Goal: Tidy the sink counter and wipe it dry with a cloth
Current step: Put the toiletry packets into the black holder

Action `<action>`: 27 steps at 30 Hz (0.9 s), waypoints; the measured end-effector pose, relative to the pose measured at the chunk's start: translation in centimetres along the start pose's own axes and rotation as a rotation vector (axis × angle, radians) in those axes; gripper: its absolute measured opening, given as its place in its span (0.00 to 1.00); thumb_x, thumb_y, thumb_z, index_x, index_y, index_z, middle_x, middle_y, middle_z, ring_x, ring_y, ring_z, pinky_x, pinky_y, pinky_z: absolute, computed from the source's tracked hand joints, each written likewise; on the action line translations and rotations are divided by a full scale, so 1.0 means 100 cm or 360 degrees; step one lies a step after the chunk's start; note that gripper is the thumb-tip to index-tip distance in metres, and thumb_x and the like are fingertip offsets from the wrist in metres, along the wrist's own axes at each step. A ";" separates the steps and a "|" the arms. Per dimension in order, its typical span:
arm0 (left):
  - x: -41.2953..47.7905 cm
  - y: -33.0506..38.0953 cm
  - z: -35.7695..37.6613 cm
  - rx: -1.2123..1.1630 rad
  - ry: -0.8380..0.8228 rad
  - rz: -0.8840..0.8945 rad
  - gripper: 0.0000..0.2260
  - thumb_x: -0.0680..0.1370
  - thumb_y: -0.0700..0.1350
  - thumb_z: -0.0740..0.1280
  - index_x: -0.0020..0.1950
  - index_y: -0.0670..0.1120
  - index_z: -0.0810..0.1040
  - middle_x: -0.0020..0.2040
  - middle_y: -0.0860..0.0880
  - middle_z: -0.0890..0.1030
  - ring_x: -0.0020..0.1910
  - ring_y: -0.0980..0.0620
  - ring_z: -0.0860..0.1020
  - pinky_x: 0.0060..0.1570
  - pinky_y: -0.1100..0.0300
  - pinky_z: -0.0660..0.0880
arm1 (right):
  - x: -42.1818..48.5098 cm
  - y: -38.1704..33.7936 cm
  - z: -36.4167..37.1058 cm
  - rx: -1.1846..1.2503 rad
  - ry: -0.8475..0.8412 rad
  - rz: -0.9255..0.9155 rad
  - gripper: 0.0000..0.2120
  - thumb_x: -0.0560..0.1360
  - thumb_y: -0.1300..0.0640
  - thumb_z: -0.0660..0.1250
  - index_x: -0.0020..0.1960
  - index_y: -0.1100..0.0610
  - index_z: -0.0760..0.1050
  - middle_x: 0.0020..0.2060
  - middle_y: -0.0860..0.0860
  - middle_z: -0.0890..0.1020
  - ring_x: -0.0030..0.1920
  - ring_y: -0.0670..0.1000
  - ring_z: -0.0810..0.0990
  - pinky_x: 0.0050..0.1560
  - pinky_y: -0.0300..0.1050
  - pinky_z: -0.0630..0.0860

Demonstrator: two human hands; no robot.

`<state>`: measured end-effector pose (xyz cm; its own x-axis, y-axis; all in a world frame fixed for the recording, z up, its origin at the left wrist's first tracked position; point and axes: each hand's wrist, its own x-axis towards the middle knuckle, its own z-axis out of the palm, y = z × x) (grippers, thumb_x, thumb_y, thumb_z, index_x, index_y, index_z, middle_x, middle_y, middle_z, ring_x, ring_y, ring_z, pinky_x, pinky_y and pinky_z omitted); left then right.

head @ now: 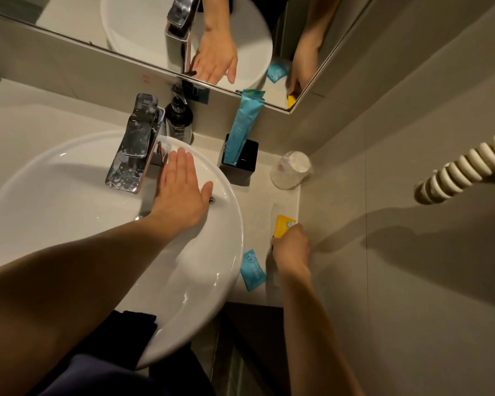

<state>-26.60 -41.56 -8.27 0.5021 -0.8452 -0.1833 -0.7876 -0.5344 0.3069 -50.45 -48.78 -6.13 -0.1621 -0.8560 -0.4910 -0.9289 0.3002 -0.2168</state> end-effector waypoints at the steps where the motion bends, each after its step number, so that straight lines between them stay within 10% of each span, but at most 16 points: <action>1: 0.000 0.000 0.000 -0.0004 0.0003 0.0000 0.36 0.83 0.61 0.48 0.81 0.38 0.41 0.83 0.39 0.42 0.82 0.42 0.41 0.80 0.47 0.40 | -0.002 0.001 0.002 -0.0002 -0.0024 0.0025 0.21 0.77 0.55 0.72 0.64 0.60 0.69 0.60 0.59 0.80 0.60 0.63 0.80 0.60 0.57 0.79; 12: 0.001 -0.001 -0.001 -0.0002 -0.0034 -0.0017 0.36 0.83 0.62 0.46 0.81 0.40 0.39 0.83 0.41 0.40 0.82 0.43 0.38 0.79 0.47 0.39 | -0.023 0.022 0.021 0.0402 0.0013 0.0210 0.21 0.74 0.55 0.76 0.59 0.61 0.70 0.53 0.58 0.82 0.53 0.60 0.83 0.49 0.53 0.81; 15: 0.001 0.000 -0.001 0.0000 -0.0033 -0.0017 0.36 0.83 0.61 0.47 0.81 0.39 0.39 0.83 0.40 0.40 0.82 0.43 0.39 0.80 0.46 0.40 | -0.022 0.028 0.021 0.0588 -0.0042 0.0221 0.10 0.75 0.57 0.75 0.44 0.60 0.75 0.42 0.56 0.82 0.39 0.53 0.80 0.39 0.46 0.78; 19: 0.001 0.000 -0.002 0.0031 -0.0037 -0.0020 0.36 0.83 0.62 0.46 0.81 0.39 0.40 0.83 0.40 0.41 0.82 0.42 0.39 0.80 0.46 0.41 | -0.026 0.031 0.018 0.0868 -0.0098 0.0285 0.19 0.75 0.59 0.74 0.31 0.55 0.68 0.28 0.51 0.73 0.29 0.50 0.70 0.35 0.46 0.73; 27: 0.000 0.001 -0.004 0.0026 -0.0033 -0.0014 0.36 0.83 0.62 0.46 0.81 0.39 0.40 0.83 0.40 0.41 0.82 0.42 0.40 0.80 0.47 0.40 | -0.042 0.015 -0.010 0.1517 -0.0371 0.0102 0.04 0.78 0.61 0.72 0.47 0.63 0.81 0.39 0.58 0.85 0.36 0.50 0.83 0.40 0.46 0.83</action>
<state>-26.52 -41.61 -7.86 0.5016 -0.8404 -0.2054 -0.7889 -0.5418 0.2900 -51.50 -45.20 -3.56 -0.0379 -0.7524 -0.6576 -0.2464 0.6447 -0.7236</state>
